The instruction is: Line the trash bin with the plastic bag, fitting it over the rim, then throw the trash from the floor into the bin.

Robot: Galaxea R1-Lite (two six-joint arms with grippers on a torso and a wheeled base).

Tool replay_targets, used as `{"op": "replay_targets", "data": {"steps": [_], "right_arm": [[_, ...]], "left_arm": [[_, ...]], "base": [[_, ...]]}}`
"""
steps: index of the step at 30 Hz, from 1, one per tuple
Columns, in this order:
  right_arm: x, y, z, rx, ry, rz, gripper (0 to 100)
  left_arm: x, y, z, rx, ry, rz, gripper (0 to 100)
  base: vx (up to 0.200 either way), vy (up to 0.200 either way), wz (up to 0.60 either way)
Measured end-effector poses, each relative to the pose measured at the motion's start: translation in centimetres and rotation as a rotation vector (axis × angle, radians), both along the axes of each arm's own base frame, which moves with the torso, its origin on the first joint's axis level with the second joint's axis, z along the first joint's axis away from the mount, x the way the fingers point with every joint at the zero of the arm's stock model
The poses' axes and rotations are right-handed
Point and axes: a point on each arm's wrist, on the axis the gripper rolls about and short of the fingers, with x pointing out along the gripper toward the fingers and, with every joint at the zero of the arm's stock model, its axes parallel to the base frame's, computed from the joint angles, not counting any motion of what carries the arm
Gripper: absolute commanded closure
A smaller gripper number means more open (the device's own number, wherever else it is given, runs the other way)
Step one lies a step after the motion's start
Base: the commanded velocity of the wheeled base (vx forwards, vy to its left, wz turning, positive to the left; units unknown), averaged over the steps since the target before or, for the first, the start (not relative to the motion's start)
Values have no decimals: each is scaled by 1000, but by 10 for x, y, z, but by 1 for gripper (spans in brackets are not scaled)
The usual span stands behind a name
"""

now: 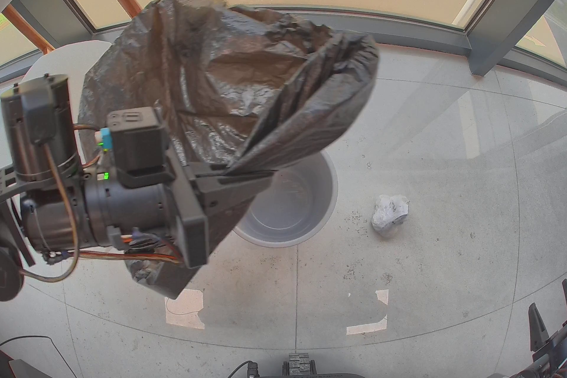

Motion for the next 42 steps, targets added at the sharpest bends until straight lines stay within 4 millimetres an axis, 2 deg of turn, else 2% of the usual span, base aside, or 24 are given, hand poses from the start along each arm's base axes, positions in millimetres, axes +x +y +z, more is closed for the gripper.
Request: {"op": "replay_targets", "data": {"steps": [3,8,21,25,28,34,38,42], "right_arm": [[0,0,0,1,0,0,0],[0,0,0,0,0,1,0],[0,0,0,-27,-1,11,0],[0,0,2,-26,-17,12,0],[-3,0,18,-16,-90,26,0],[2,-3,47,34,-93,156,0],[15,-2,75,119,-34,265,0],[38,5,107,196,50,338,0]], "left_arm": [[3,-18,-5,16,25,-45,100],[6,-31,-18,32,101,-55,100],[18,-32,-41,82,154,24,100],[26,-26,-43,97,143,73,100],[32,-20,-44,118,114,126,100],[39,-14,-42,161,48,217,100],[42,-11,-40,187,4,250,100],[45,-10,-37,202,-32,269,100]], "base": [[0,0,0],[0,0,0],[0,0,0],[0,0,0],[0,0,0],[0,0,0],[0,0,0],[0,0,0]]}}
